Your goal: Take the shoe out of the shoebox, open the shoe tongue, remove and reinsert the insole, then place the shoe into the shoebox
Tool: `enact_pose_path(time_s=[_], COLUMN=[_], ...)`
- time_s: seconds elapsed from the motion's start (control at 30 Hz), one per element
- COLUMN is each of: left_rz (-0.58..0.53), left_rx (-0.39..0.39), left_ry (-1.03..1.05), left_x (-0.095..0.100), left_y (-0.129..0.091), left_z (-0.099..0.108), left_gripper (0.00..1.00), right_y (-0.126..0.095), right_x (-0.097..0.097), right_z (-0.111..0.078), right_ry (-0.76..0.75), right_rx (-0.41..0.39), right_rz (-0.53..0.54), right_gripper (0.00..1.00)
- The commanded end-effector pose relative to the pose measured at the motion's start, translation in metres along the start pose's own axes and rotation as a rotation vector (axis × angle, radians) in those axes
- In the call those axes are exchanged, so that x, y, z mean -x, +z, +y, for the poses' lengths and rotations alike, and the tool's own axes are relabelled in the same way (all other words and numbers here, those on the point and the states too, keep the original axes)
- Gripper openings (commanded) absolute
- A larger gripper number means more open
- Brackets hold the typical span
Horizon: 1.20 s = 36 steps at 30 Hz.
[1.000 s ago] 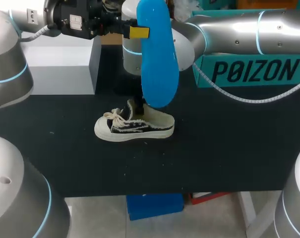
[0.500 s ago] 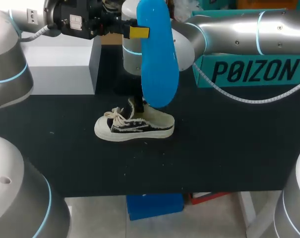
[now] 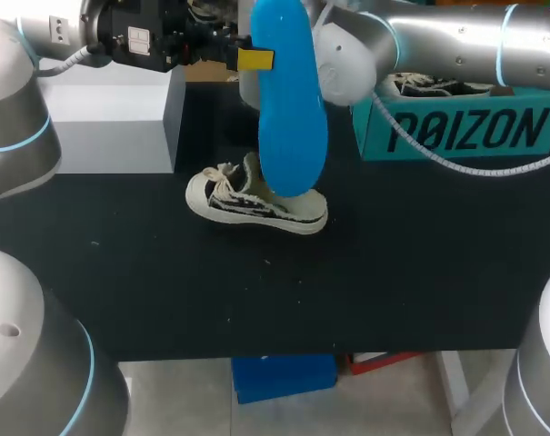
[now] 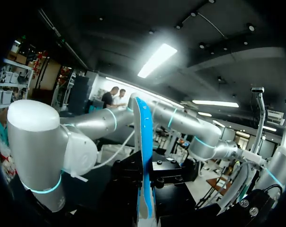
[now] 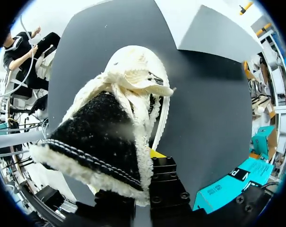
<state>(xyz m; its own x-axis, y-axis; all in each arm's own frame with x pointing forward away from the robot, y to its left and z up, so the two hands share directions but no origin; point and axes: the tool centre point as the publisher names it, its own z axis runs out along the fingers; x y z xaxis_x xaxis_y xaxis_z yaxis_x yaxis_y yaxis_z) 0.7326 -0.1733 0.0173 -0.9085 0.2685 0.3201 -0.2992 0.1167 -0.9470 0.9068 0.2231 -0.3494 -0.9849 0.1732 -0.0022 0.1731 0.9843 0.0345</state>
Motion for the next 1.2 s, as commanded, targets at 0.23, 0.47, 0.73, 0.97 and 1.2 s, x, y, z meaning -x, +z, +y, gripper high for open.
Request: enact_pose_path(time_s=[0.23, 0.47, 0.73, 0.97, 1.2], left_rz=[-0.002, -0.002, -0.002, -0.002, -0.002], left_rx=[-0.001, -0.001, -0.001, -0.001, -0.001], left_ry=[0.001, 0.001, 0.001, 0.001, 0.001], left_x=[0.0, 0.0, 0.0, 0.0, 0.0], left_y=[0.001, 0.001, 0.001, 0.001, 0.001], left_z=[0.001, 0.001, 0.001, 0.001, 0.001], left_gripper=[0.0, 0.0, 0.0, 0.0, 0.0], right_y=[-0.07, -0.071, -0.067, -0.058, -0.048], right_x=[0.01, 0.003, -0.013, -0.018, -0.019], right_z=[-0.017, -0.015, -0.009, -0.012, -0.015], right_ry=[0.498, 0.806, 1.128, 1.305, 1.431], right_rx=[-0.129, -0.174, -0.163, -0.169, -0.162], right_rz=[-0.188, -0.219, -0.251, -0.265, -0.275], right_gripper=[0.0, 0.0, 0.0, 0.0, 0.0])
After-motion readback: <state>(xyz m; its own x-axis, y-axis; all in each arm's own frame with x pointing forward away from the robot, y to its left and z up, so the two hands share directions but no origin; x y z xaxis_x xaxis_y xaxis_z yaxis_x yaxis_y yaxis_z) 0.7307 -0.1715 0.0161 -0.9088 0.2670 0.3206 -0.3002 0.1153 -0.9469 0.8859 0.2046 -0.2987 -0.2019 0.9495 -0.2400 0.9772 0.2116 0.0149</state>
